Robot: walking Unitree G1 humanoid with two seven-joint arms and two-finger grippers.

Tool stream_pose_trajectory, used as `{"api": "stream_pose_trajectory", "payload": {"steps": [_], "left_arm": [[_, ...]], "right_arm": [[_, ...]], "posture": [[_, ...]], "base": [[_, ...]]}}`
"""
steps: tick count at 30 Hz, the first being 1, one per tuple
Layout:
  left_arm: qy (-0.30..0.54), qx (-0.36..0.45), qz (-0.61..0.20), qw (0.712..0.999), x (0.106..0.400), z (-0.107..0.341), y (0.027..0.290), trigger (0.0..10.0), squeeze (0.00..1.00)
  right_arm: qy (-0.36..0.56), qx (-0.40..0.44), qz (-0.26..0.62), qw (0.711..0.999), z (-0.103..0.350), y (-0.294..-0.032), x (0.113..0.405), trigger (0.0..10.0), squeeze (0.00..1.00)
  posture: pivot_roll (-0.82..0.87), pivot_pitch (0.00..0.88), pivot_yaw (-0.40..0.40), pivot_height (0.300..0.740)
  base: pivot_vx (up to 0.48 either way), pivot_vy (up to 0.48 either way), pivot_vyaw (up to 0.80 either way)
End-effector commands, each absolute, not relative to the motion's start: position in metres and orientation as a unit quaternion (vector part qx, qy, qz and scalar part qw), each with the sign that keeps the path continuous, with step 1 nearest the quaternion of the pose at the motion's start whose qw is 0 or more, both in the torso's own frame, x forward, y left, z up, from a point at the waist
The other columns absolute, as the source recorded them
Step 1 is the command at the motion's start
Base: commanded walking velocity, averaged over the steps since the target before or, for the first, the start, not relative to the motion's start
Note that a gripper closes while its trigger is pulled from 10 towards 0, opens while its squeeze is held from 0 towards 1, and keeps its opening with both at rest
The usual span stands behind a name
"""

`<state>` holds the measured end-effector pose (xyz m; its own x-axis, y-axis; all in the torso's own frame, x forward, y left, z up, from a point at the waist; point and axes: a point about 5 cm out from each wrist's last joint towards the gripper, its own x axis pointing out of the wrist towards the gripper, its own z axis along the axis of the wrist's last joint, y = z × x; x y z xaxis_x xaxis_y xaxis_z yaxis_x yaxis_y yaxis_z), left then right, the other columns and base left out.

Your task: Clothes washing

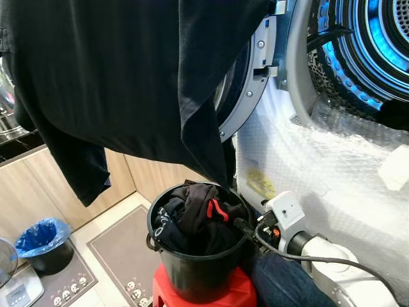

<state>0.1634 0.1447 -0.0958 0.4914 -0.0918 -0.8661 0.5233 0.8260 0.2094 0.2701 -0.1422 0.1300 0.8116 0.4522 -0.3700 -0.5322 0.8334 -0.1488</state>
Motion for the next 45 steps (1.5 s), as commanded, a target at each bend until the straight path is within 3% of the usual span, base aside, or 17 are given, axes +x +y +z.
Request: {"api": "stream_pose_trajectory", "payload": {"steps": [1,6,8,13,19,30,45], "left_arm": [[0.489,0.228,-0.180,0.822,0.155,-0.100,0.149,10.0,0.00],[0.489,0.227,-0.180,0.823,0.155,-0.100,0.148,10.0,0.00],[0.489,0.232,-0.188,0.819,0.150,-0.101,0.147,10.0,0.00],[0.489,0.239,-0.203,0.814,0.145,-0.103,0.142,10.0,0.00],[0.489,0.236,-0.207,0.814,0.141,-0.104,0.138,10.0,0.00],[0.493,0.236,-0.214,0.810,0.136,-0.106,0.134,10.0,0.00],[0.495,0.234,-0.220,0.808,0.131,-0.108,0.129,10.0,0.00]], "right_arm": [[0.156,-0.130,0.259,0.944,0.133,-0.140,0.273,10.0,0.00],[0.169,-0.122,0.241,0.948,0.128,-0.138,0.277,10.0,0.00],[0.218,-0.093,0.214,0.948,0.098,-0.105,0.274,10.0,0.00],[0.205,-0.083,0.260,0.940,0.099,-0.080,0.266,10.0,0.00],[0.197,-0.074,0.288,0.934,0.103,-0.064,0.258,10.0,0.00],[0.216,-0.093,0.165,0.958,0.093,-0.041,0.259,10.0,0.00],[0.222,-0.097,0.144,0.959,0.085,-0.015,0.259,10.0,0.00]], "posture": [[-0.16,0.000,0.052,0.740],[-0.16,0.000,0.052,0.740],[-0.10,0.006,0.023,0.740],[-0.09,0.026,0.008,0.740],[-0.07,0.039,-0.006,0.740],[-0.08,0.048,-0.009,0.740],[-0.08,0.100,-0.009,0.740]], "base": [[0.000,0.000,0.00],[0.000,0.000,0.00],[0.000,0.000,0.00],[0.000,0.000,0.00],[0.000,0.000,0.00],[0.000,0.000,0.00],[0.000,0.000,0.00]]}}
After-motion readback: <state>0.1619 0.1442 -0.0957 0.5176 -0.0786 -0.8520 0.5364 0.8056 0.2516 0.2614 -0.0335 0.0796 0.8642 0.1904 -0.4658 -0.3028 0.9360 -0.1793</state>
